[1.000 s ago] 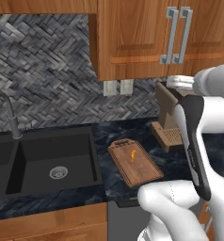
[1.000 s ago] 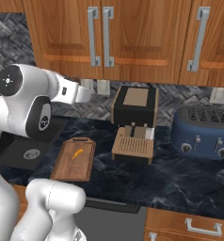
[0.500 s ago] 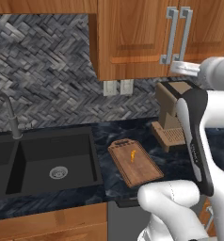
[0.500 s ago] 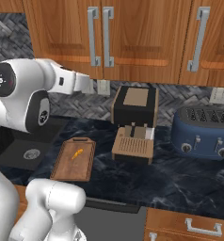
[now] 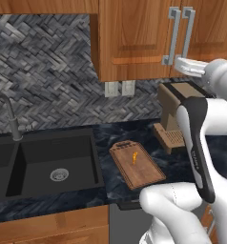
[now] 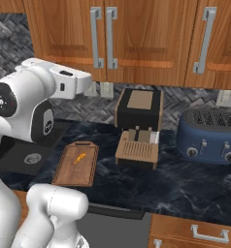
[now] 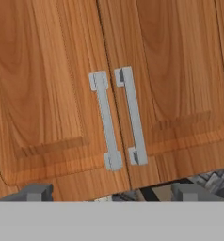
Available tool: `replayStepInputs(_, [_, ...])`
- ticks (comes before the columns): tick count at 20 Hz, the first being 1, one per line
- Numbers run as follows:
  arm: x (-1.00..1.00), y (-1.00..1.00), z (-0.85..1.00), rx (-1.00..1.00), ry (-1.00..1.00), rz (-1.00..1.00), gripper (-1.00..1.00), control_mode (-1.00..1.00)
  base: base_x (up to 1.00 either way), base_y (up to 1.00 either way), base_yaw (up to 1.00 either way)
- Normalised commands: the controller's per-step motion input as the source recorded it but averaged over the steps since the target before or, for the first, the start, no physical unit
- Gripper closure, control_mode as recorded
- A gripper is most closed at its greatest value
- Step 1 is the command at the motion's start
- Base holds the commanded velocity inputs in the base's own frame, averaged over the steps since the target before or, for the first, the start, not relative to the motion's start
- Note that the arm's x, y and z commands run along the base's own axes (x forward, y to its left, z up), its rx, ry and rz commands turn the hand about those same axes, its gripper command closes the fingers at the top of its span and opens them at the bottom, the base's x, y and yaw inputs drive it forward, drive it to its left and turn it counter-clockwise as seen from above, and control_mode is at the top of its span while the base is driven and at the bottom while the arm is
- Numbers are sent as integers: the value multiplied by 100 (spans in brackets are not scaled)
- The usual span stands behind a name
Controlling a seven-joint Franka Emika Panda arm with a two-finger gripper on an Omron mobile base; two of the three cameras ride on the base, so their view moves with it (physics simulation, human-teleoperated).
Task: Open the cabinet, retrieve the rolling pin, and place it next to the meat on the cutting board to prepare for tenderizing.
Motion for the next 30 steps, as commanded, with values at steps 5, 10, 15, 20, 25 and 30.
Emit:
replayStepInputs(5, [0, 0, 0, 0, -1, 0, -100, -100, 0, 0, 0])
replayStepInputs(10, [0, 0, 0, 0, 0, 0, -100, -100, 0, 0, 0])
replayStepInputs(15, [0, 0, 0, 0, -2, 0, -100, -100, 0, 0, 0])
replayStepInputs(20, [0, 0, 0, 0, 0, 0, -100, -100, 0, 0, 0])
replayStepInputs(25, [8, 0, 0, 0, 2, 0, -100, -100, 0, 0, 0])
replayStepInputs(30, [32, 0, 0, 0, 5, 1, -100, -100, 0, 0, 0])
